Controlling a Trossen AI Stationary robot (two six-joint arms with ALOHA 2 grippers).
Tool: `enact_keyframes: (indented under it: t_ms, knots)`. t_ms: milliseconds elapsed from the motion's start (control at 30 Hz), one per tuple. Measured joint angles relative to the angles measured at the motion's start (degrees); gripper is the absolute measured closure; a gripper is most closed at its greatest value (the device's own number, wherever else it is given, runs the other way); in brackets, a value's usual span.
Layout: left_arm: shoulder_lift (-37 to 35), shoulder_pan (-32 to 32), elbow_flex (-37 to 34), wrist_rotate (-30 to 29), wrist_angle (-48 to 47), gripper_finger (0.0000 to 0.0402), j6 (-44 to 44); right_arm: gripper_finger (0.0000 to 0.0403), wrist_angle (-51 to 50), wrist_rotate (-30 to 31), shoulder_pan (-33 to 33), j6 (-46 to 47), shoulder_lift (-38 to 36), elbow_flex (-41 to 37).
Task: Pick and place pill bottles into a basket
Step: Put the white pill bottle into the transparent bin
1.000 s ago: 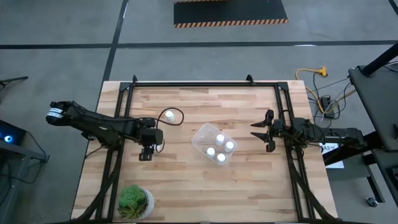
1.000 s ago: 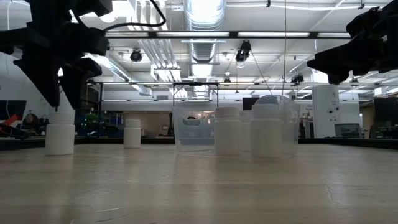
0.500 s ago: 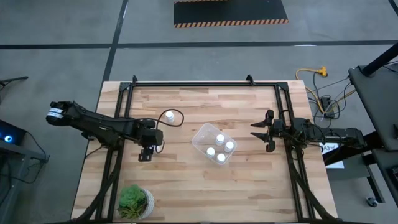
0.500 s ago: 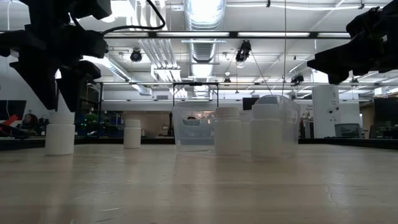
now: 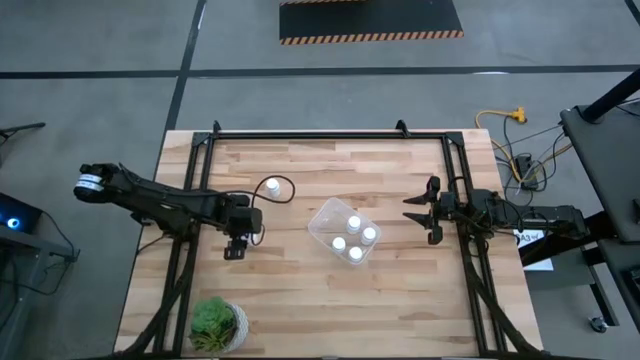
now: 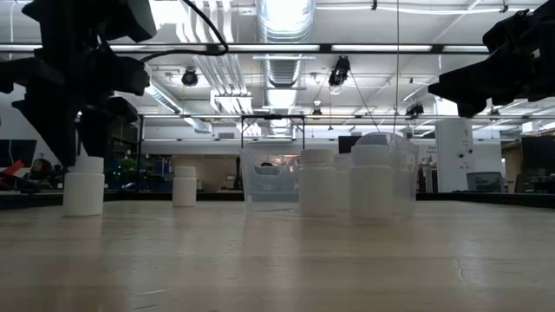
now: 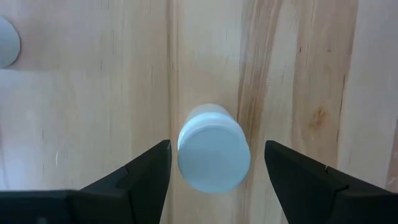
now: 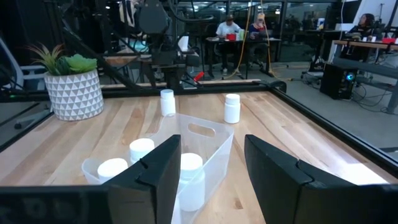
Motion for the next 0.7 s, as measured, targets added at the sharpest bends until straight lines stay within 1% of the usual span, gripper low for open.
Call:
enact_keyframes:
  t_ms: [400,500,667,700]
  knots:
    - [0.0,0.0,0.0,0.0,0.2,0.0165,0.0,0.0236,0.0,0.0,0.0,0.0,0.0,0.0]
    - [0.0,0.0,0.0,0.0,0.2,0.0187,0.0,0.0236,0.0,0.0,0.0,0.1,0.0,0.0]
    - [0.0,0.0,0.0,0.0,0.1,0.0254,0.0,0.0236,0.0,0.0,0.0,0.1,0.0,0.0]
    - [0.0,0.0,0.0,0.0,0.2,0.0261,0.0,0.0236,0.0,0.0,0.0,0.0,0.0,0.0]
